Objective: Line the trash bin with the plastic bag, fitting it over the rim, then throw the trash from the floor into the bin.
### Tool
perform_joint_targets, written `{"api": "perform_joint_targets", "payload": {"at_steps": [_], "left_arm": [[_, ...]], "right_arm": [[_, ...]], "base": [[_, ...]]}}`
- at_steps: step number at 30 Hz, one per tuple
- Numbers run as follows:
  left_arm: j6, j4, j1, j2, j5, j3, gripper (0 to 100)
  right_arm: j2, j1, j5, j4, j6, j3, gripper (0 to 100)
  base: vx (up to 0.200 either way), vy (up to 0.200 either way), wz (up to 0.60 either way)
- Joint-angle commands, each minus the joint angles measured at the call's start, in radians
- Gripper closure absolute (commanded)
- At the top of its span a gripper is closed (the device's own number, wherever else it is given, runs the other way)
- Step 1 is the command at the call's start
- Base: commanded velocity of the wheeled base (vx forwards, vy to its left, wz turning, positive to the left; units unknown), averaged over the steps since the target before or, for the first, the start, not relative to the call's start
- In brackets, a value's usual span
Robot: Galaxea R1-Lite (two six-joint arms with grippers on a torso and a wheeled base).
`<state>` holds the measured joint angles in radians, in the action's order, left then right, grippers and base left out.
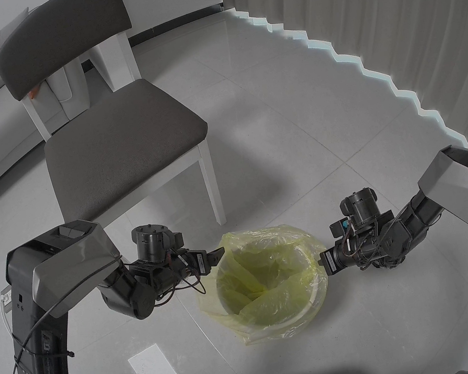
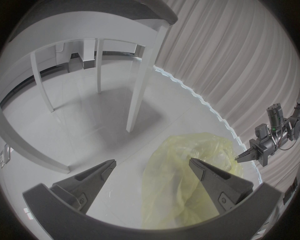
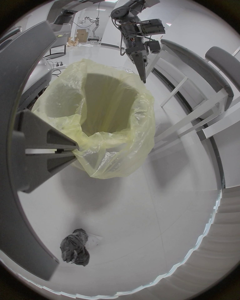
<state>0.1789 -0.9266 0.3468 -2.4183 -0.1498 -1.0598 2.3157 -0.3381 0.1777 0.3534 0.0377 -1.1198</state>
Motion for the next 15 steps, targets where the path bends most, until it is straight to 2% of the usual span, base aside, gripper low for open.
{"api": "perform_joint_targets", "payload": {"at_steps": [1,15], "left_arm": [[-0.007,-0.008,-0.023,0.033,-0.002,0.109,0],[-0.009,-0.009,-0.032,0.015,0.003,0.142,0]], "right_arm": [[-0.006,0.011,0.002,0.002,-0.002,0.060,100],[0.157,0.024,-0.003,0.073,-0.002,-0.020,100]], "base": [[0.000,0.000,0.00],[0.000,0.000,0.00]]}}
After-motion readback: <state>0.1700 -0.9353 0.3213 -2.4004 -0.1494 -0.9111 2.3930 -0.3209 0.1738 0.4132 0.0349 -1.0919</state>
